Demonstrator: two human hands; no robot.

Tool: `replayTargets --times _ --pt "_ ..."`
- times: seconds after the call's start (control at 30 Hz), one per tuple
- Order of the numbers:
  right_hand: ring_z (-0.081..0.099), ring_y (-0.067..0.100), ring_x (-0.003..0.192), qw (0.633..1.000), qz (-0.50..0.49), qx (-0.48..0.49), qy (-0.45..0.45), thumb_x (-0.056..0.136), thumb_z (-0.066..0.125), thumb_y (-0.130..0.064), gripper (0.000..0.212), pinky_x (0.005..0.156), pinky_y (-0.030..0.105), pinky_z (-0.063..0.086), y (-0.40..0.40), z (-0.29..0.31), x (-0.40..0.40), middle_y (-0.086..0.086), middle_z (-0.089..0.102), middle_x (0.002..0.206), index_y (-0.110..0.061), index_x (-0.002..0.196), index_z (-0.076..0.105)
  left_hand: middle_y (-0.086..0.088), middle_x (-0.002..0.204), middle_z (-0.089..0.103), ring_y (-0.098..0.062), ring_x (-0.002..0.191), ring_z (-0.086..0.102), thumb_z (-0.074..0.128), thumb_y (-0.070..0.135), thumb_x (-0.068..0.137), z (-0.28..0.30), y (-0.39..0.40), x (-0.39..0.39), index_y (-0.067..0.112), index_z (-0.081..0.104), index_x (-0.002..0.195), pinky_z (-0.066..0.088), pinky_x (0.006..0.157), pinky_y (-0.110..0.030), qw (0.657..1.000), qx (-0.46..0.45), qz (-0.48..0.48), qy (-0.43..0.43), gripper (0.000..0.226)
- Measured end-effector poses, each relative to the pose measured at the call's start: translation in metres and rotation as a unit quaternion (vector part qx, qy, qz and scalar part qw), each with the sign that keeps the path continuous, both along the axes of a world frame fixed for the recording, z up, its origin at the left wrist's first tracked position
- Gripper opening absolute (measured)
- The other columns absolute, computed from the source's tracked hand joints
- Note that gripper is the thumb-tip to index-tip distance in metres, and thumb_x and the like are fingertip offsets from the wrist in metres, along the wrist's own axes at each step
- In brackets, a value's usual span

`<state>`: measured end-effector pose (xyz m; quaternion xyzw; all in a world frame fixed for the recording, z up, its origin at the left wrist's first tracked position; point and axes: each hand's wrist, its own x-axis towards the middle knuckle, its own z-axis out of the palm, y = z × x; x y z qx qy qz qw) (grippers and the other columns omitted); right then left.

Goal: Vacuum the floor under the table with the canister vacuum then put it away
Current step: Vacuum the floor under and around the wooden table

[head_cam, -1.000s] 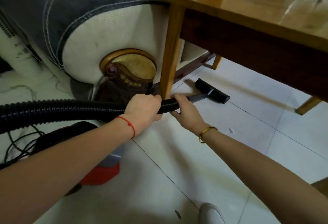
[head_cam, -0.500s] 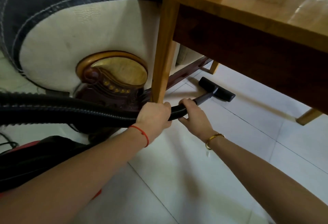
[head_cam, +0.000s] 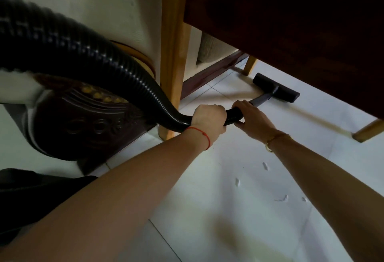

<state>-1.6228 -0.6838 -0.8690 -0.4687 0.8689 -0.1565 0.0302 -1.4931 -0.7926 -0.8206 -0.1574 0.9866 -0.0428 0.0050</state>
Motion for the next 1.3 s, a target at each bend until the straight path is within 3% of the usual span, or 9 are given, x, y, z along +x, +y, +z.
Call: replayTargets --times 0.13,0.27,0.43,0.67,0.9,1.3 --pt "0.047 0.015 0.088 1.000 -0.011 0.016 -0.007 0.086 0.067 -0.018 0.027 0.075 0.027 0.040 0.001 0.002 0.000 0.003 0.055 0.107 -0.014 0.109 0.054 -0.004 0.108 0.063 -0.021 0.096 0.064 0.052 0.031 0.094 -0.003 0.004 -0.002 0.009 0.052 0.118 0.036 0.066 -0.028 1.000 -0.001 -0.004 -0.003 0.033" --pt "0.051 0.018 0.088 1.000 -0.009 0.016 -0.004 0.086 0.067 -0.020 0.025 0.071 0.026 0.038 0.000 0.005 0.017 0.002 0.055 0.104 -0.014 0.106 0.053 -0.003 0.103 0.063 -0.020 0.092 0.064 0.053 0.033 0.093 0.002 0.000 0.015 0.010 0.052 0.118 0.036 0.056 -0.026 1.000 -0.010 -0.003 -0.003 0.033" --pt "0.050 0.020 0.083 1.000 0.019 -0.022 0.003 0.083 0.064 -0.017 0.022 0.064 0.029 0.034 -0.003 0.014 0.060 0.001 0.051 0.095 -0.011 0.100 0.051 -0.004 0.097 0.062 -0.022 0.089 0.064 0.054 0.035 0.093 0.016 -0.012 0.058 0.012 0.051 0.119 0.041 0.062 -0.027 1.000 -0.027 -0.013 0.001 0.036" --pt "0.052 0.021 0.080 0.998 0.021 -0.047 0.037 0.081 0.064 -0.023 0.024 0.065 0.039 0.048 -0.013 0.036 0.131 0.006 0.058 0.091 -0.011 0.096 0.049 -0.007 0.105 0.065 -0.025 0.089 0.065 0.052 0.038 0.093 0.053 -0.027 0.131 0.012 0.049 0.120 0.043 0.065 -0.032 0.998 -0.048 -0.043 -0.013 0.038" --pt "0.049 0.019 0.077 0.994 0.016 -0.058 0.091 0.083 0.064 -0.029 0.025 0.060 0.028 0.032 -0.014 0.055 0.187 0.005 0.058 0.089 -0.013 0.094 0.049 -0.005 0.102 0.066 -0.025 0.085 0.067 0.050 0.043 0.093 0.074 -0.034 0.185 0.013 0.047 0.119 0.044 0.062 -0.031 0.994 -0.081 -0.069 -0.001 0.040" --pt "0.056 0.024 0.083 0.990 -0.089 -0.059 0.097 0.086 0.062 -0.030 0.027 0.059 0.031 0.034 0.032 0.064 0.196 0.006 0.058 0.093 -0.012 0.101 0.048 -0.003 0.099 0.065 -0.023 0.082 0.067 0.052 0.042 0.092 0.089 0.001 0.174 0.016 0.049 0.115 0.043 0.059 -0.030 0.989 -0.079 -0.123 0.038 0.034"
